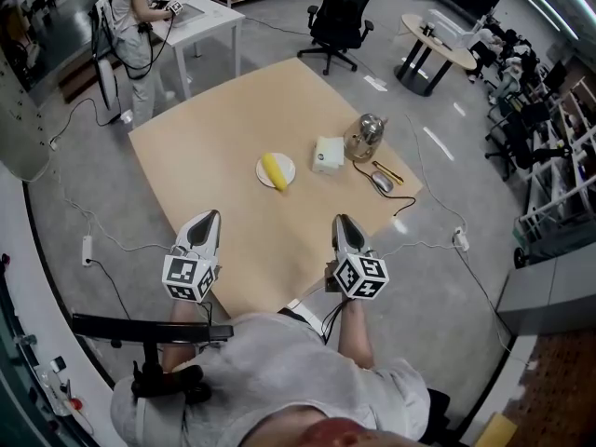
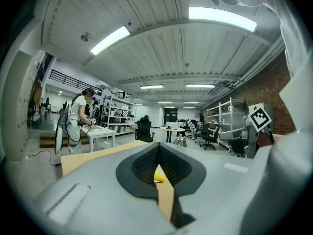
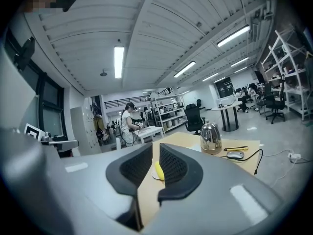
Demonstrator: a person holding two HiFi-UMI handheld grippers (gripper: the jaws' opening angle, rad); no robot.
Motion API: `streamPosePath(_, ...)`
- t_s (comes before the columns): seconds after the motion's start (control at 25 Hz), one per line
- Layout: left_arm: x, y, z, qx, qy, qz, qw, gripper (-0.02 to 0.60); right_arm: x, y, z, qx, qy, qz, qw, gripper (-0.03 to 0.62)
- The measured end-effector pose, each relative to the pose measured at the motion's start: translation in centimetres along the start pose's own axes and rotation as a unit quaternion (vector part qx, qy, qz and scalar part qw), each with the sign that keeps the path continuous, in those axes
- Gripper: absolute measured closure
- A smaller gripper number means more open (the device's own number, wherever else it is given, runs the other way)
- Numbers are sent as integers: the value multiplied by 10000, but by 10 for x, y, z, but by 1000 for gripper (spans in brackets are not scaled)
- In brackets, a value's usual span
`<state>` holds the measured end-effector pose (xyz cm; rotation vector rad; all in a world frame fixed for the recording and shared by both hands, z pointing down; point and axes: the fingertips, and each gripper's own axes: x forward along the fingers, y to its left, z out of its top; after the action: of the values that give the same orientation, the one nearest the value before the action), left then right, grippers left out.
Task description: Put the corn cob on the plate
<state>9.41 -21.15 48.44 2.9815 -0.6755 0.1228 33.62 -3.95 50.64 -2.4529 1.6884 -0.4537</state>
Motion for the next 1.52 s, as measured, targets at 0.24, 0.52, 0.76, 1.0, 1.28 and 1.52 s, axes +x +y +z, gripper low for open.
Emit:
streamPosePath(0.24, 0, -1, -1, 17, -8, -31, 10000, 561, -10, -2, -4, -327, -83, -227, 9992, 570)
streamPosePath(0.52, 1, -2, 0, 23, -16, -77, 10000, 561, -11, 8, -16, -421, 19, -147, 9990, 588)
streamPosePath(0.76, 0, -1, -4, 16, -39, -73, 10000, 561, -9, 10, -25, -420, 74, -132, 9990, 588)
streamPosePath(1.0, 0, 0, -4, 12, -46, -64, 10000, 561, -9, 10, -25, -380, 82, -59, 9992, 588)
streamPosePath(1.28, 0, 0, -5, 1, -30, -68, 10000, 561, -8, 10, -25, -333, 102, -57, 9994, 588)
streamPosePath(1.52, 0, 0, -4, 3, -7, -49, 10000, 561, -8, 10, -26, -319, 130, -38, 9994, 588)
